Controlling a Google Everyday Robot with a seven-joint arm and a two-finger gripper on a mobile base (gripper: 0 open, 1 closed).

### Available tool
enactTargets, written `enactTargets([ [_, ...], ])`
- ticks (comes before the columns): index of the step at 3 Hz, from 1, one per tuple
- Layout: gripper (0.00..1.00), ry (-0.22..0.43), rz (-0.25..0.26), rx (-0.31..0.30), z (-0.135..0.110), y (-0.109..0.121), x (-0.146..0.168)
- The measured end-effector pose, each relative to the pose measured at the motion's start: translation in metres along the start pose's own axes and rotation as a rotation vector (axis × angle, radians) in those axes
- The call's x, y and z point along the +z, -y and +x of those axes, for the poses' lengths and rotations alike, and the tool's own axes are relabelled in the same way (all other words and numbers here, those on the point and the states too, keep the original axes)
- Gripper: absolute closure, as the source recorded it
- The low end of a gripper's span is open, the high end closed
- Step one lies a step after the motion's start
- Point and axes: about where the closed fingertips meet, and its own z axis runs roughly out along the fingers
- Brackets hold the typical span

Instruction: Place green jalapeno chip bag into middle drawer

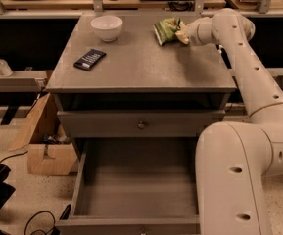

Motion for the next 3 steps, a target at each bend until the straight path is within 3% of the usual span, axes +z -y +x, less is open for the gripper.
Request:
enactTargets([
  [3, 1.00, 0.005, -0.023, -0.035, -0.018, 0.003, -0.014],
])
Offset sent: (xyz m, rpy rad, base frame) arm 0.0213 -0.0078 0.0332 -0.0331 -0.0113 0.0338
